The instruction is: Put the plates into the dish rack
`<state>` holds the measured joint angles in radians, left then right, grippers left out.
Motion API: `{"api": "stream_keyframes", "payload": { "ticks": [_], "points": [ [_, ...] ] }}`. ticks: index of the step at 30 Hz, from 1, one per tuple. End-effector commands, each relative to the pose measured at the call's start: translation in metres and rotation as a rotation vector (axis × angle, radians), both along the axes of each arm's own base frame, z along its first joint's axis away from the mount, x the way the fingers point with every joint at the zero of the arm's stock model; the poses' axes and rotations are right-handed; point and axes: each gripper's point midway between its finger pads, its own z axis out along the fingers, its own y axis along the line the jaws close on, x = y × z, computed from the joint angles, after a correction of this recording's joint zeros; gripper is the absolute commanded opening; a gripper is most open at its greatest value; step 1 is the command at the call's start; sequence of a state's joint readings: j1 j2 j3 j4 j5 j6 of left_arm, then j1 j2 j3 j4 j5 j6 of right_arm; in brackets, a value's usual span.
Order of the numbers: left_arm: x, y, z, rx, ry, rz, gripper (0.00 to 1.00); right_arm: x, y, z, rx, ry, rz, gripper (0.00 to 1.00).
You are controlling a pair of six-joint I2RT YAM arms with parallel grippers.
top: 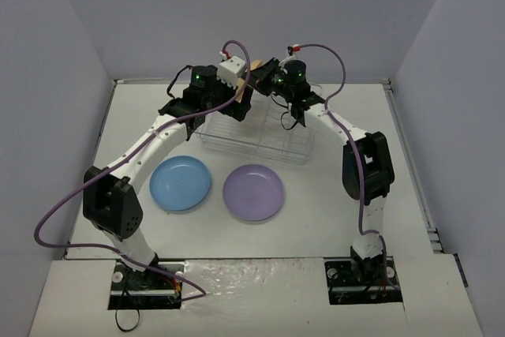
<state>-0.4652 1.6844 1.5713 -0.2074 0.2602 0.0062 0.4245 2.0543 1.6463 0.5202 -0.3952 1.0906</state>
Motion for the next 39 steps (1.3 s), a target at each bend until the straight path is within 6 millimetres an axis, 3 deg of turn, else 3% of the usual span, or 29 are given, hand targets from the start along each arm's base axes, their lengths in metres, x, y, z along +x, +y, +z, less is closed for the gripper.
{"api": "stream_keyframes", "payload": {
  "ticks": [1,5,6,11,13,16,18,24,30,34,39],
  "points": [
    [0.009,0.016,0.073,-0.035,-0.245,0.052,0.97,-0.033,-0.018,0.122,0.215,-0.176,0.004,0.0],
    [0.007,0.018,0.069,-0.027,-0.235,0.06,0.97,-0.035,-0.04,0.123,0.269,-0.132,-0.055,0.0],
    [0.003,0.018,0.066,-0.036,-0.228,0.055,0.97,-0.034,-0.06,0.121,0.289,-0.121,-0.108,0.0],
    [-0.012,0.024,0.076,-0.112,-0.281,0.072,0.97,-0.041,-0.114,0.146,0.404,-0.164,-0.325,0.0],
    [-0.019,0.028,0.081,-0.147,-0.277,0.091,0.97,-0.044,-0.131,0.138,0.431,-0.15,-0.418,0.0],
    [-0.025,0.033,0.082,-0.161,-0.283,0.112,0.97,-0.059,-0.168,0.153,0.504,-0.215,-0.619,0.0],
    [-0.029,0.037,0.083,-0.165,-0.29,0.122,0.97,-0.067,-0.183,0.147,0.53,-0.212,-0.726,0.0],
    [-0.034,0.046,0.078,-0.167,-0.276,0.159,0.97,-0.075,-0.188,0.15,0.636,-0.183,-0.854,0.0],
    [-0.037,0.056,0.07,-0.161,-0.264,0.209,0.97,-0.083,-0.187,0.119,0.724,-0.107,-0.999,0.0],
    [-0.04,0.065,0.064,-0.145,-0.258,0.247,0.97,-0.081,-0.176,0.114,0.73,-0.09,-1.021,0.0],
    [-0.048,0.088,0.041,-0.129,-0.223,0.334,0.97,-0.074,-0.177,0.096,0.733,-0.07,-1.078,0.0]
  ]
}}
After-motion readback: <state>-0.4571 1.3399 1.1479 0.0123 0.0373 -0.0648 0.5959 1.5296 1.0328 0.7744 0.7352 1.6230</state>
